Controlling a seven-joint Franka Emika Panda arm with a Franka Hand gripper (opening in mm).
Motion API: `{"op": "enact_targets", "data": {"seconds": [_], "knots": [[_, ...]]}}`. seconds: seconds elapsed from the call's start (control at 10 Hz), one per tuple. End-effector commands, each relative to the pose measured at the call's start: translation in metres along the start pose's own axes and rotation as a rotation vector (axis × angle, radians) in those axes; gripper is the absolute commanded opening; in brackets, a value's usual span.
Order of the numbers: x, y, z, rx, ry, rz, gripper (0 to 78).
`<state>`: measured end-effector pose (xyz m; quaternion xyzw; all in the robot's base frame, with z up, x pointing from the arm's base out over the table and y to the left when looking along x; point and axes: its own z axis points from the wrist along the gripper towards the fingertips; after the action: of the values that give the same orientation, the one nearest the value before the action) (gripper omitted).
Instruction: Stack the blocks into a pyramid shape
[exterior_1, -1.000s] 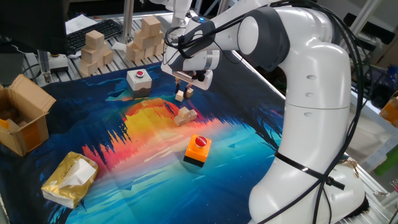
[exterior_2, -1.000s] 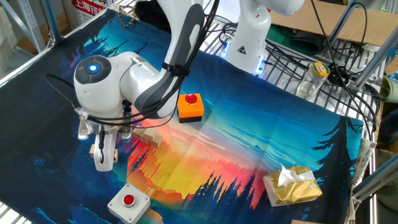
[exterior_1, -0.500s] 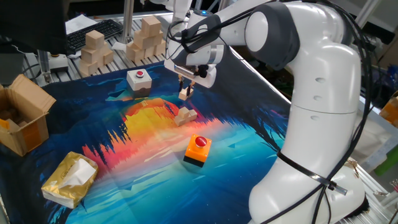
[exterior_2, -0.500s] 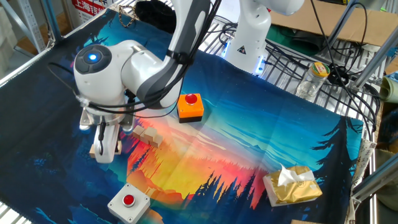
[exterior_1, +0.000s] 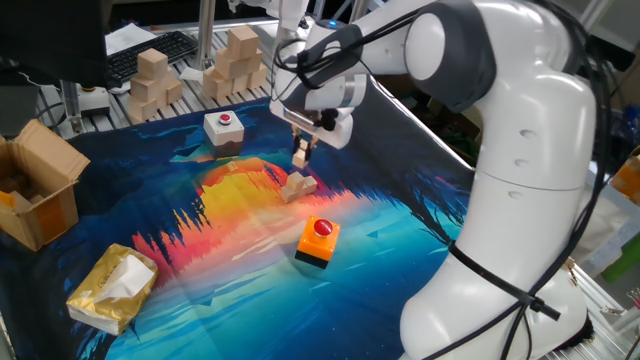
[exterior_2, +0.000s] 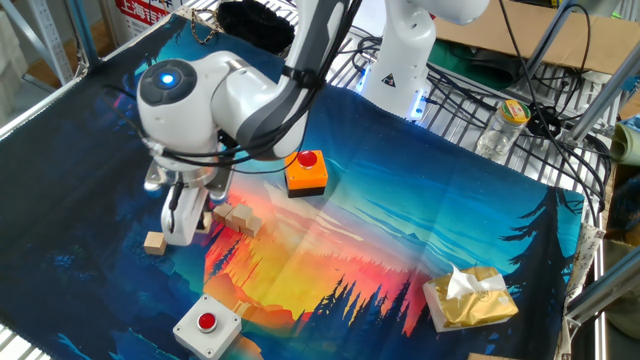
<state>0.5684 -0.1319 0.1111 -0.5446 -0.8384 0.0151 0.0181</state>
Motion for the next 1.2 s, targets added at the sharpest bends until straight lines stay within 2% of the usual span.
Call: {"op": "enact_targets", "data": {"seconds": [0.1,0.2,0.3,0.4,0.7,1.2], "knots": [[0.01,-0.014,0.002,0.024,0.018,0.17,1.1],[0.01,-0.015,0.0,0.029,0.019,0.214,1.1],[0.01,-0.015,0.0,0.029,0.019,0.217,1.1],[0.011,-0.017,-0.004,0.025,0.031,0.275,1.1],[0.015,-0.02,-0.009,0.024,0.045,0.328,1.1],[0.022,-0.029,-0.004,0.021,0.042,0.334,1.1]]}}
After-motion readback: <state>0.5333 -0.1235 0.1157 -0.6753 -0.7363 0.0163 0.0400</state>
